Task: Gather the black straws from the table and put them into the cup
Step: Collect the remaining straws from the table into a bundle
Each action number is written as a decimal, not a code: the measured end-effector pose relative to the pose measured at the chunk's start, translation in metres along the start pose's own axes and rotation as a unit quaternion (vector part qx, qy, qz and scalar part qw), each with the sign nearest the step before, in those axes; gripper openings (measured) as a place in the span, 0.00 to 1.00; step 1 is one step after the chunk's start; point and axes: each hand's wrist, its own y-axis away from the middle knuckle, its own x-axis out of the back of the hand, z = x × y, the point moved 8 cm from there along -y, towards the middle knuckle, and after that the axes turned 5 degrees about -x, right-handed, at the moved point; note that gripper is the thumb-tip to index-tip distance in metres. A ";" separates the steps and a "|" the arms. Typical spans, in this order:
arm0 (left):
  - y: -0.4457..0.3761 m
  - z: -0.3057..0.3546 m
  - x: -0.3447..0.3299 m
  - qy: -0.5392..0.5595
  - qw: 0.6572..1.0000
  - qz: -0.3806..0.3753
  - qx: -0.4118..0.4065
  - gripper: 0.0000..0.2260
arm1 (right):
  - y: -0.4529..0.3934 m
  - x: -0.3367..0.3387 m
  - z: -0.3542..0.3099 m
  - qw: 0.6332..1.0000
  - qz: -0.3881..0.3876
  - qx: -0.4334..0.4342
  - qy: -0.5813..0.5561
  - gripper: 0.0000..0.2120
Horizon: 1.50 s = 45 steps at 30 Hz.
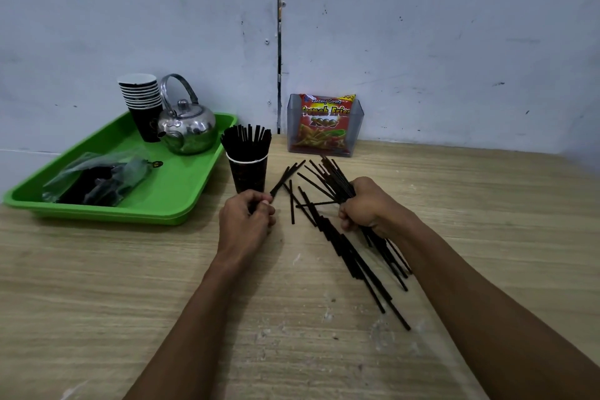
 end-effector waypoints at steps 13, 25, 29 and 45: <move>0.015 0.039 -0.018 -0.144 0.974 -0.036 -0.170 0.09 | 0.022 0.020 -0.006 0.987 -0.041 0.113 -0.106 0.08; 0.006 0.076 -0.103 -0.357 0.899 -0.087 -0.239 0.11 | 0.023 0.030 -0.004 0.974 -0.011 0.158 -0.165 0.05; 0.005 0.091 -0.090 -0.301 0.915 -0.038 -0.267 0.09 | 0.023 0.045 -0.003 0.958 0.017 0.183 -0.219 0.05; 0.002 0.111 -0.104 0.102 0.986 -0.064 -0.117 0.06 | 0.037 0.058 -0.013 0.911 -0.019 0.258 -0.321 0.07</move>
